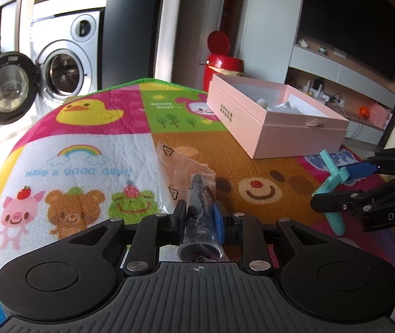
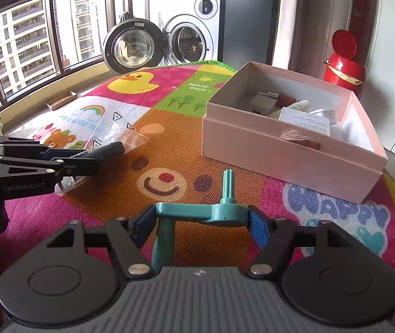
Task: Organize rigid objects
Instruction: 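Carry the bag and teal clip into the pink box and open both tools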
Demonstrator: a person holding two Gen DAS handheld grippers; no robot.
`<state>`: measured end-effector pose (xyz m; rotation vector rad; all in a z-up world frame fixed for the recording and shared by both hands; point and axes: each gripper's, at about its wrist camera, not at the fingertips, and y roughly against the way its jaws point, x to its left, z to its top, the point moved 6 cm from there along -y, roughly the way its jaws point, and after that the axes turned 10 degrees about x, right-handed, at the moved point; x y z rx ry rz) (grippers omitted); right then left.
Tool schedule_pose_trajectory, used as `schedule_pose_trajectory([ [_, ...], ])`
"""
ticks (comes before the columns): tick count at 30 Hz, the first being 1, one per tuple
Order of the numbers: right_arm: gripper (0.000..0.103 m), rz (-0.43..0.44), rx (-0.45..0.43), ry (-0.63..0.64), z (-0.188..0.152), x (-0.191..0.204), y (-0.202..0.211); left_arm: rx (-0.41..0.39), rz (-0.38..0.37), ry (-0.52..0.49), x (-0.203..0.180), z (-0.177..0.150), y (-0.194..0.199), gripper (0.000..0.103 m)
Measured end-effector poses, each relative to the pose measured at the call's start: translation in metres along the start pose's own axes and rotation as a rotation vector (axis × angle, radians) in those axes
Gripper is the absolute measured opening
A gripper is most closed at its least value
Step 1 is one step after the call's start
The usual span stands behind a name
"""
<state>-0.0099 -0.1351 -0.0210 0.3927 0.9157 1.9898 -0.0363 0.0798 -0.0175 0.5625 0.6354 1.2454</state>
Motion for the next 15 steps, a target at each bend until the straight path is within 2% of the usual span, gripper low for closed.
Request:
schedule_pose_trajectory([
  [4,0.071,-0.038,-0.068,-0.011,-0.006,-0.02,0.039,0.01,-0.076,-0.017,-0.024,-0.002,0.006,0.024],
  [8,0.071,-0.077,-0.172,-0.043,-0.001,-0.043,0.08,-0.047,-0.128,-0.058,-0.046,0.034,0.015,0.024],
  [12,0.071,-0.12,-0.268,-0.057,0.003,-0.056,0.112,-0.192,-0.164,-0.127,-0.073,0.12,0.029,0.024],
  [15,0.071,-0.141,-0.315,-0.063,0.001,-0.064,0.128,-0.244,-0.181,-0.145,-0.094,0.183,0.021,0.024],
])
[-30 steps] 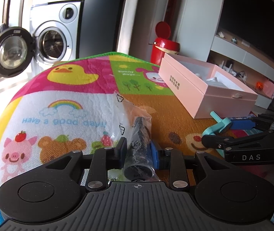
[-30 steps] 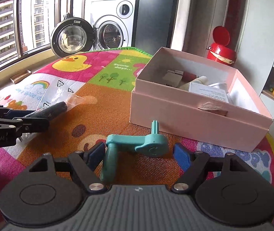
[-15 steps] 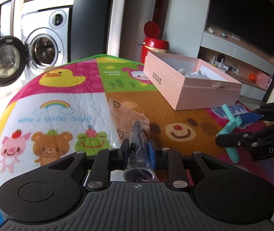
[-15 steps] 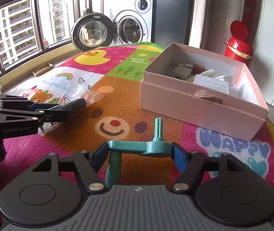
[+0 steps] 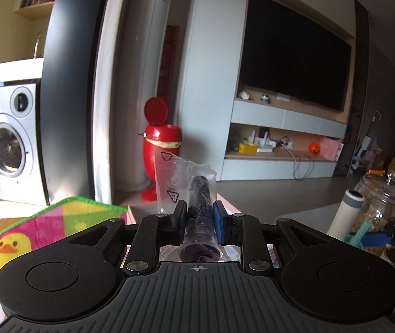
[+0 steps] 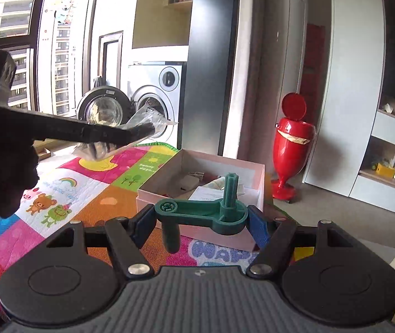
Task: Organize rigid objects
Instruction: 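Carry the bag and teal clip into the pink box and open both tools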
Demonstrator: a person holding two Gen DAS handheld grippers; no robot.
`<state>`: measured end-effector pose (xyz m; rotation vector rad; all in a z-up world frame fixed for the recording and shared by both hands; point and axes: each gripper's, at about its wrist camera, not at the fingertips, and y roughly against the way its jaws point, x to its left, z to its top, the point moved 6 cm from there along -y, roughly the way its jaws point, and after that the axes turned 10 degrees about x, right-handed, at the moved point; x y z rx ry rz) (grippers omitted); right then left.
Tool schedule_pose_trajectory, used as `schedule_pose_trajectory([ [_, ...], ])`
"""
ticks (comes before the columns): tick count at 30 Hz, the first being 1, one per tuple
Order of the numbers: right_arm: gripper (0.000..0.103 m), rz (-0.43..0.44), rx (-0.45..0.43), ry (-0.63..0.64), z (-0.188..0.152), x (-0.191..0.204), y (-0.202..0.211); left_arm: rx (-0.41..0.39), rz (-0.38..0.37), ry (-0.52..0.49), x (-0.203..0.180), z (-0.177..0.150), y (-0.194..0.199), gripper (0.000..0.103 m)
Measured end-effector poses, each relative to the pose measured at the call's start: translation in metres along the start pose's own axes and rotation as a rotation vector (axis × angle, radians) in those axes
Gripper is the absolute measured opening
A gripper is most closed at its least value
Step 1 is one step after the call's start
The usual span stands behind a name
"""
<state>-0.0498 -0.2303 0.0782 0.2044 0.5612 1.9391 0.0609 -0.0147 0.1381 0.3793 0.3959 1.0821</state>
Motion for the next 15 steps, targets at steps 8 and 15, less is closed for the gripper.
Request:
schedule_pose_trajectory([
  [8,0.071,-0.038,0.016,-0.033,-0.01,-0.018,-0.006,0.19,-0.054,0.211,0.013,0.022,-0.107,0.024],
  [15,0.071,-0.061,0.067,-0.088,-0.011,-0.034,-0.036,0.201,0.072,0.124,0.018,-0.047,-0.079,0.023],
])
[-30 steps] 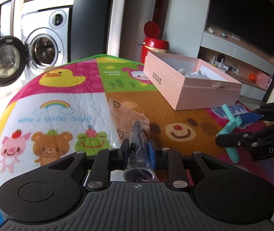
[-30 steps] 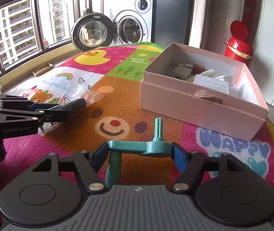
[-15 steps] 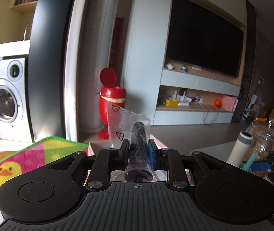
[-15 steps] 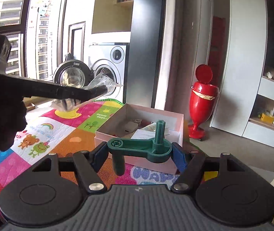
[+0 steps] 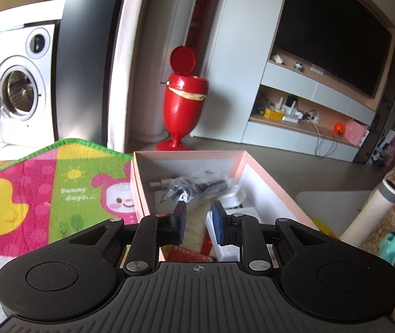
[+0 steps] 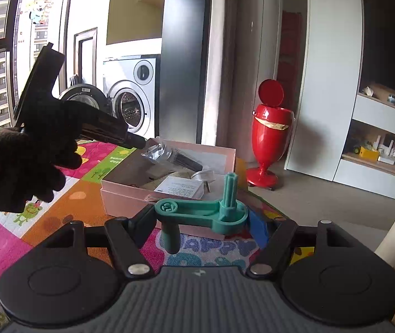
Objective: Organize rigid objects
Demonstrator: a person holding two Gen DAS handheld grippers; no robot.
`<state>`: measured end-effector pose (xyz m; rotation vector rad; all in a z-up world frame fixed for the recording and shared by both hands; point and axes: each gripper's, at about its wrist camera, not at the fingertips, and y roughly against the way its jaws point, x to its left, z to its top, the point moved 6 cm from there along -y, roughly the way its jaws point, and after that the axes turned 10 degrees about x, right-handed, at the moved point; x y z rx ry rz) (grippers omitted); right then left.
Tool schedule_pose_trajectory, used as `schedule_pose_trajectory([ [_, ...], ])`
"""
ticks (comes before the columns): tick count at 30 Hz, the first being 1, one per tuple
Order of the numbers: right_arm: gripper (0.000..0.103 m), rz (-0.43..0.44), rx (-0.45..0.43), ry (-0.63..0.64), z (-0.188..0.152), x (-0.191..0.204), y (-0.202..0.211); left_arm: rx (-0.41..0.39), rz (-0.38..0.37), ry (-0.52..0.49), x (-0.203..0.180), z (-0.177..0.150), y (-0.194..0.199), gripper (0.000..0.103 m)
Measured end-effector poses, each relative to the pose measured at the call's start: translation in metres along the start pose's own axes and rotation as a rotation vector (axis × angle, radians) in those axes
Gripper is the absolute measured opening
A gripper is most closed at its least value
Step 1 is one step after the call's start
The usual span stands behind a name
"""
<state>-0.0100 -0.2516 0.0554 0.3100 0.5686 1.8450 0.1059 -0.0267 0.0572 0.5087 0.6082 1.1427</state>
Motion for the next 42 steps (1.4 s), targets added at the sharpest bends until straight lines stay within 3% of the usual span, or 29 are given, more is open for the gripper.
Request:
schedule_pose_trajectory([
  [4,0.071,0.029,0.011,-0.036,0.035,-0.001,-0.034,0.004,-0.012,-0.031,-0.005,-0.036,0.023,0.023],
  [7,0.071,0.083,0.014,-0.116,0.079,-0.004,-0.066,0.034,-0.012,-0.025,-0.006,-0.049,0.028,0.023],
  [10,0.079,0.104,0.052,-0.191,0.113,-0.011,-0.102,0.045,0.038,-0.03,0.002,-0.056,0.029,0.023],
  [12,0.079,0.083,0.097,-0.194,0.118,-0.014,-0.119,0.07,0.084,-0.027,0.011,-0.065,0.033,0.023],
  [15,0.079,0.016,0.133,-0.207,0.098,-0.016,-0.125,0.116,0.142,-0.026,0.03,-0.085,0.038,0.023],
  [20,0.079,0.011,0.133,-0.166,0.037,0.001,-0.101,0.185,0.212,-0.003,0.052,-0.124,0.039,0.023],
  [25,0.08,0.003,0.183,-0.099,-0.011,0.031,-0.092,0.151,0.212,0.03,0.049,-0.129,0.04,0.025],
  [30,0.08,0.043,0.28,-0.128,-0.038,0.046,-0.111,0.148,0.212,-0.001,0.028,-0.127,0.028,0.058],
  [32,0.083,0.018,0.269,-0.107,-0.044,0.052,-0.115,0.142,0.214,-0.023,0.019,-0.129,0.023,0.08],
  [33,0.085,0.002,0.266,-0.091,-0.044,0.054,-0.116,0.134,0.221,-0.023,0.016,-0.129,0.02,0.084],
  [38,0.1,-0.034,0.276,-0.126,-0.047,0.049,-0.119,0.068,0.232,0.095,0.022,-0.123,0.015,0.084],
  [42,0.103,-0.067,0.279,-0.152,-0.048,0.045,-0.122,0.08,0.285,0.072,0.017,-0.121,0.01,0.084],
])
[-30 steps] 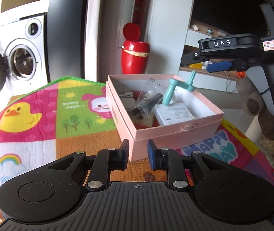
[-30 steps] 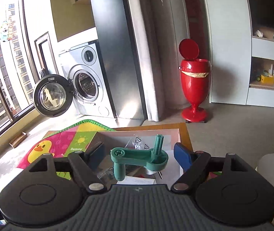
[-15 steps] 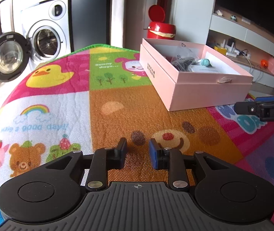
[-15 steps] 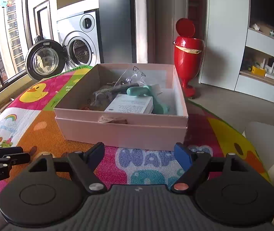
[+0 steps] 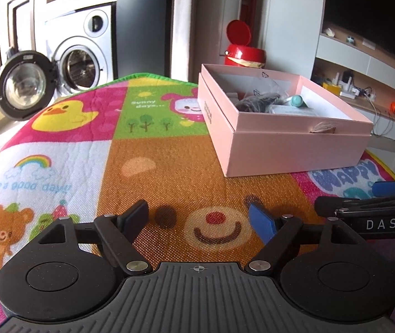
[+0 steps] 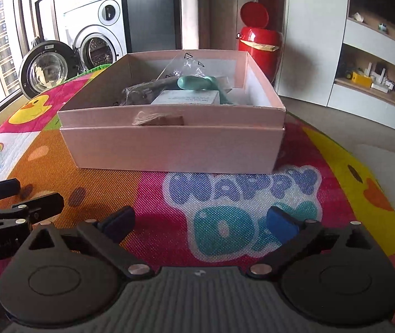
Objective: Organize rigid objects
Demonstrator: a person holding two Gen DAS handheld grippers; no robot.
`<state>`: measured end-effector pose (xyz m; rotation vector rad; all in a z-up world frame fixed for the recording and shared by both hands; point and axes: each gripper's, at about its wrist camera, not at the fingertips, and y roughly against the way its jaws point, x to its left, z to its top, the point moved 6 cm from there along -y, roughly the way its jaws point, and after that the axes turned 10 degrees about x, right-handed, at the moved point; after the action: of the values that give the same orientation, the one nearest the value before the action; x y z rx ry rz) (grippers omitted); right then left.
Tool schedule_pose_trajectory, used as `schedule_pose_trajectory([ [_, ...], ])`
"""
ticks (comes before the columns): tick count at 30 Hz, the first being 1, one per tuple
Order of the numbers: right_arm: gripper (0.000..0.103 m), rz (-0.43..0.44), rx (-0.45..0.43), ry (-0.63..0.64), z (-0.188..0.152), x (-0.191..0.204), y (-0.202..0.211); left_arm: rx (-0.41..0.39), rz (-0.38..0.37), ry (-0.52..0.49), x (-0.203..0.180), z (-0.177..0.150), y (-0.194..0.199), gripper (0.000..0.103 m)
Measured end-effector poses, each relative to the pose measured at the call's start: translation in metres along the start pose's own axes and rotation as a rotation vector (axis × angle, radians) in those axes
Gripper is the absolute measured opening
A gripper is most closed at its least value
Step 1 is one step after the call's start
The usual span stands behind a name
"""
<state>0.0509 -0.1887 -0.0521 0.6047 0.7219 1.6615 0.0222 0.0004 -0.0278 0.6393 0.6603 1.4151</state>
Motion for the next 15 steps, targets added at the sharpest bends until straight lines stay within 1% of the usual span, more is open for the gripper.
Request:
schedule_pose_trajectory([
  [2,0.103,-0.006,-0.019,-0.003,-0.0021,0.0002,-0.0005,0.004,0.019,-0.016,-0.0028,0.0003,-0.0006,0.085],
  [3,0.103,-0.006,-0.038,0.005,-0.0037,0.0003,0.0003,0.004,0.018,-0.011,-0.0027,0.0001,-0.0005,0.085],
  [5,0.103,0.007,-0.052,-0.005,-0.0044,-0.0019,0.0005,0.004,0.015,-0.002,-0.0019,0.0003,-0.0009,0.085],
  [7,0.103,0.002,-0.064,-0.009,-0.006,-0.0021,0.0014,0.004,0.018,-0.004,-0.0025,0.0003,-0.001,0.085],
  [15,0.103,0.008,-0.073,-0.016,-0.0068,-0.0042,0.0025,0.002,0.021,-0.006,-0.0035,-0.0001,-0.0016,0.085],
])
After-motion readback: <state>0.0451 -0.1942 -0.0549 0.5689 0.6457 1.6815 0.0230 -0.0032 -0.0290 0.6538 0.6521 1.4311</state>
